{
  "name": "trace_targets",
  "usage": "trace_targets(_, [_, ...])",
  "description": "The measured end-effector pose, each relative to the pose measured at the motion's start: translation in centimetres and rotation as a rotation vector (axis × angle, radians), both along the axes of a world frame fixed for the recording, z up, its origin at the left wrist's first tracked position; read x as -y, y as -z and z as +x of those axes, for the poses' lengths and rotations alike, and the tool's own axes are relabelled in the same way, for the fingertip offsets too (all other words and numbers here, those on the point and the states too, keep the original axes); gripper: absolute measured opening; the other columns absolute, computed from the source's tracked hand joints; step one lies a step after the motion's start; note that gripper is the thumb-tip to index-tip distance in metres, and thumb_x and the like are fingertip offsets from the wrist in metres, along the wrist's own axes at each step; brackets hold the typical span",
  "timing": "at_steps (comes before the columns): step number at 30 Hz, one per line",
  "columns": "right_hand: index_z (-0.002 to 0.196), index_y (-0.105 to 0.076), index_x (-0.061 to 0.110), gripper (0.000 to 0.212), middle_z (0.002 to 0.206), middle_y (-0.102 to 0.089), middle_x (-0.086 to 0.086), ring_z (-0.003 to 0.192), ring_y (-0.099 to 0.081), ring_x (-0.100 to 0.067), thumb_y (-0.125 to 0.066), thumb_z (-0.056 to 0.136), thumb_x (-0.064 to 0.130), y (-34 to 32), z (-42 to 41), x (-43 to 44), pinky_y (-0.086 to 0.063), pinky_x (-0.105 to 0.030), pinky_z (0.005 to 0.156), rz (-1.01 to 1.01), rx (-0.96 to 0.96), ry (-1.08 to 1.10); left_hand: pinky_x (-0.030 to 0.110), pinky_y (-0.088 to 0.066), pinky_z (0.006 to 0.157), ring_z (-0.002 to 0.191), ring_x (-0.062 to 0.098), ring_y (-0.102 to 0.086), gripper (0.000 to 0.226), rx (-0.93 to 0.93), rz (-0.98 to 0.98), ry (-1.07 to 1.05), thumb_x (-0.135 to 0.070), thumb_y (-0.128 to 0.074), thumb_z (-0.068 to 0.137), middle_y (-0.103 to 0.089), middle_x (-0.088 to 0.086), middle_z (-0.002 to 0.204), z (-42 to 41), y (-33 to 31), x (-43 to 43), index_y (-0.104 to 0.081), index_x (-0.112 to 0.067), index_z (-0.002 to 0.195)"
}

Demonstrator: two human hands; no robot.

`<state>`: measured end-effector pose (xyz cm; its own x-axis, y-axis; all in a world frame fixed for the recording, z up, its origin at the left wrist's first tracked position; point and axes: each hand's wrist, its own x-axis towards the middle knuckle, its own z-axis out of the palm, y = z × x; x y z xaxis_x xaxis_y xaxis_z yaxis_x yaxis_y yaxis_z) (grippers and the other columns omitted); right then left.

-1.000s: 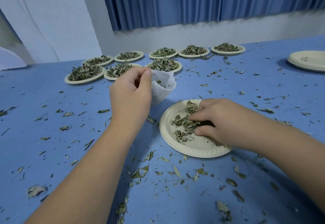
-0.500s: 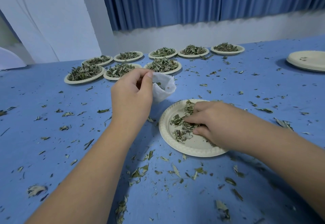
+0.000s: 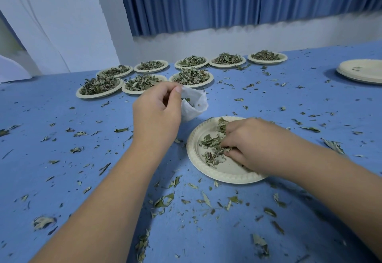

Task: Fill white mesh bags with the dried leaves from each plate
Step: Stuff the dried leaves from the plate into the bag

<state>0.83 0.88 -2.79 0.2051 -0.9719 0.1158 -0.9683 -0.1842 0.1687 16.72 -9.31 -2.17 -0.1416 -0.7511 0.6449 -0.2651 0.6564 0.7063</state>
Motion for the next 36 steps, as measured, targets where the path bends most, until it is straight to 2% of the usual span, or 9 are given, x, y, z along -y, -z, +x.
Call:
trace_targets(5, [0.104, -0.067, 0.022, 0.028, 0.1, -0.054, 0.007, 0.092, -0.054, -0.015, -0.042, 0.097, 0.031, 0.2, -0.4, -0.1, -0.049, -0.03, 0.071, -0.033, 0.099, 0.003, 0.023, -0.043, 0.063, 0.067, 0.0, -0.053, 0.025, 0.059, 0.021, 0.046, -0.023, -0.056, 0.096, -0.062, -0.013, 0.07, -0.2, 0.0, -0.2, -0.064, -0.039, 0.079])
trace_targets(9, [0.103, -0.073, 0.025, 0.022, 0.097, -0.064, 0.009, 0.093, -0.056, -0.009, -0.055, 0.093, 0.031, -0.5, -1.3, -0.5, -0.048, -0.032, 0.083, -0.057, 0.324, 0.002, 0.014, -0.038, 0.056, 0.062, -0.002, -0.052, 0.026, 0.134, 0.073, 0.074, -0.024, -0.057, 0.096, -0.063, -0.016, 0.075, -0.6, 0.0, -0.5, -0.065, -0.039, 0.077])
trace_targets(11, [0.101, -0.075, 0.027, 0.017, 0.092, -0.064, 0.017, 0.089, -0.057, -0.002, -0.062, 0.089, 0.031, -0.9, -2.0, -0.7, -0.047, -0.024, 0.082, -0.07, 0.46, 0.041, 0.011, -0.038, 0.054, 0.062, -0.003, -0.053, 0.026, 0.162, 0.083, 0.08, -0.024, -0.057, 0.096, -0.063, -0.017, 0.075, -0.6, -0.1, -0.6, -0.064, -0.039, 0.076])
trace_targets(14, [0.085, -0.074, 0.036, 0.007, 0.084, -0.065, 0.023, 0.083, -0.058, 0.006, -0.068, 0.084, 0.032, -1.5, -2.8, -1.1, -0.041, -0.007, 0.069, -0.086, 0.669, 0.101, 0.009, -0.038, 0.055, 0.062, -0.005, -0.053, 0.027, 0.196, 0.097, 0.085, -0.024, -0.057, 0.096, -0.063, -0.023, 0.071, -0.7, -0.1, -0.8, -0.064, -0.039, 0.075])
trace_targets(16, [0.078, -0.07, 0.042, 0.01, 0.082, -0.066, 0.026, 0.082, -0.058, 0.01, -0.071, 0.081, 0.033, -1.8, -3.0, -1.3, -0.041, -0.004, 0.069, -0.083, 0.785, 0.12, 0.008, -0.035, 0.053, 0.059, -0.006, -0.051, 0.022, 0.216, 0.102, 0.083, -0.024, -0.057, 0.096, -0.06, -0.024, 0.061, -0.8, 0.0, -0.8, -0.068, -0.033, 0.079])
trace_targets(20, [0.078, -0.074, 0.037, 0.007, 0.08, -0.068, 0.028, 0.077, -0.061, 0.011, -0.073, 0.077, 0.03, -2.4, -3.1, -1.6, -0.04, 0.0, 0.067, -0.103, 0.921, 0.104, 0.008, -0.035, 0.054, 0.06, -0.005, -0.05, 0.02, 0.254, 0.082, 0.078, -0.024, -0.056, 0.097, -0.057, -0.015, 0.058, -0.9, 0.0, -0.9, -0.073, -0.022, 0.088])
trace_targets(24, [0.076, -0.073, 0.038, 0.011, 0.08, -0.069, 0.025, 0.069, -0.06, 0.01, -0.075, 0.076, 0.027, -2.9, -3.4, -1.7, -0.038, -0.001, 0.063, -0.171, 0.984, 0.09, 0.008, -0.036, 0.054, 0.061, -0.005, -0.051, 0.02, 0.293, 0.068, 0.095, -0.024, -0.055, 0.097, -0.06, -0.014, 0.063, -1.0, -0.1, -1.3, -0.074, -0.02, 0.09])
trace_targets(30, [0.077, -0.072, 0.039, 0.011, 0.081, -0.069, 0.022, 0.077, -0.061, 0.009, -0.073, 0.076, 0.028, -2.4, -2.7, -1.2, -0.041, -0.003, 0.068, -0.198, 0.93, 0.092, 0.003, -0.036, 0.065, 0.067, 0.001, -0.051, 0.02, 0.364, -0.053, 0.102, -0.017, -0.057, 0.096, -0.056, -0.021, 0.068, -1.3, -0.3, -2.0, -0.076, -0.011, 0.094])
trace_targets(36, [0.089, -0.077, 0.027, 0.009, 0.08, -0.064, 0.018, 0.081, -0.056, 0.006, -0.07, 0.083, 0.024, -1.4, -1.7, -0.5, -0.036, -0.004, 0.067, -0.272, 0.709, 0.12, 0.024, -0.041, 0.072, 0.078, 0.012, -0.057, 0.019, 0.446, -0.155, 0.149, -0.017, -0.058, 0.095, -0.07, 0.0, 0.079, -1.7, -0.3, -2.7, -0.076, -0.01, 0.091])
